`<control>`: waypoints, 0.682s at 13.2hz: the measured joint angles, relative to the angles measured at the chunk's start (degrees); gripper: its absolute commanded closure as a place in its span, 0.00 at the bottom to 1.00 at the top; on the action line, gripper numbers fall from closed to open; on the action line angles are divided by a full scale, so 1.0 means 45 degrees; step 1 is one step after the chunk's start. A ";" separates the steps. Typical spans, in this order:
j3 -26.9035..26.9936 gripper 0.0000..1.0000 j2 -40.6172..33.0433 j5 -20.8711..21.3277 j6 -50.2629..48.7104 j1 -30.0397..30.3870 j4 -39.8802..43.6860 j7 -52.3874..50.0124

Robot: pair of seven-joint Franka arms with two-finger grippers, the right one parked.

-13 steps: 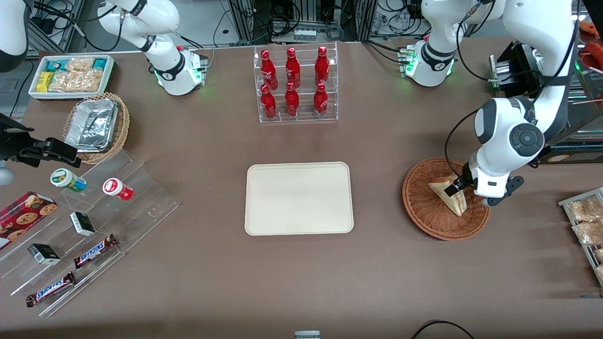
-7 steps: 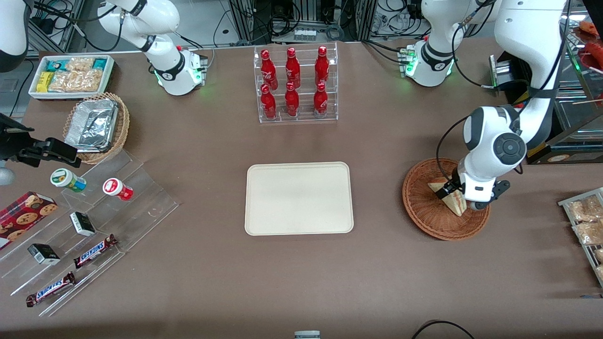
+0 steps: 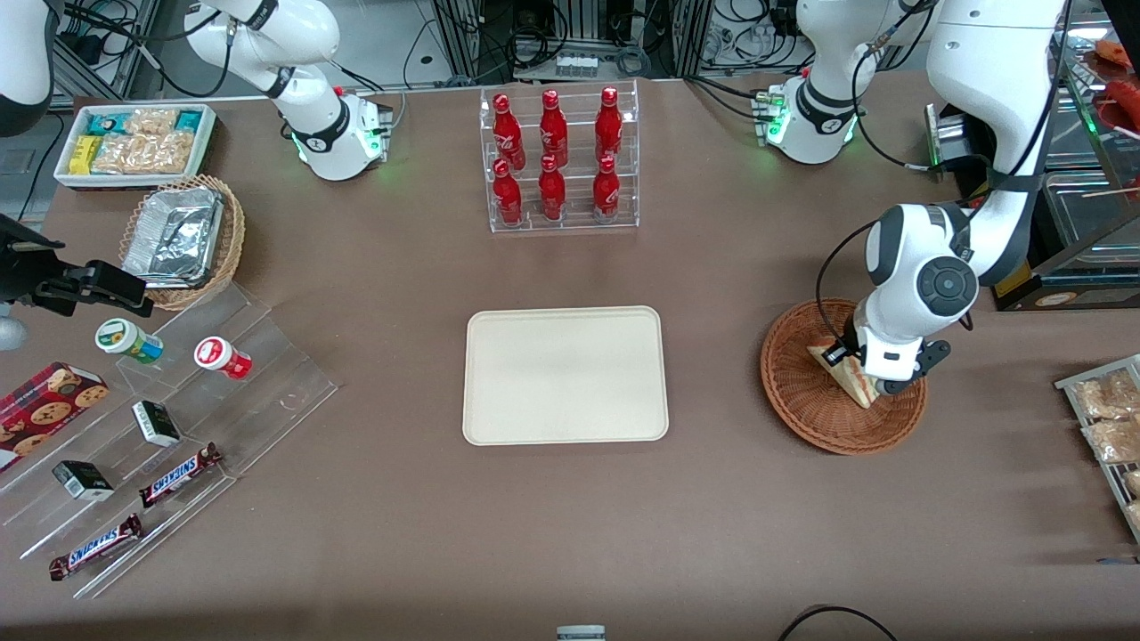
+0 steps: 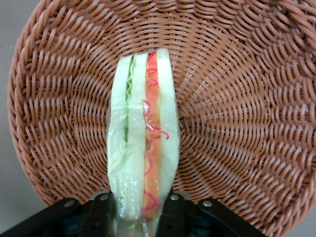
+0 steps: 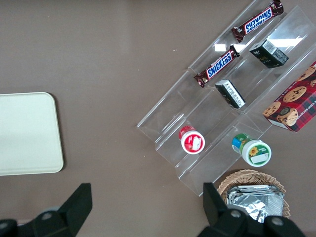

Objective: Place sandwich from basket to tray
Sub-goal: 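Lower the left gripper and close it on the wrapped sandwich, then lift the sandwich and carry it over the cream tray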

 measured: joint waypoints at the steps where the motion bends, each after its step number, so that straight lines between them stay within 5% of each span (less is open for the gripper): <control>1: -0.0033 1.00 -0.0040 0.0002 -0.0131 -0.0002 0.0036 0.0005; 9: -0.2335 1.00 -0.1476 0.0901 -0.3643 -0.0056 0.1614 0.0005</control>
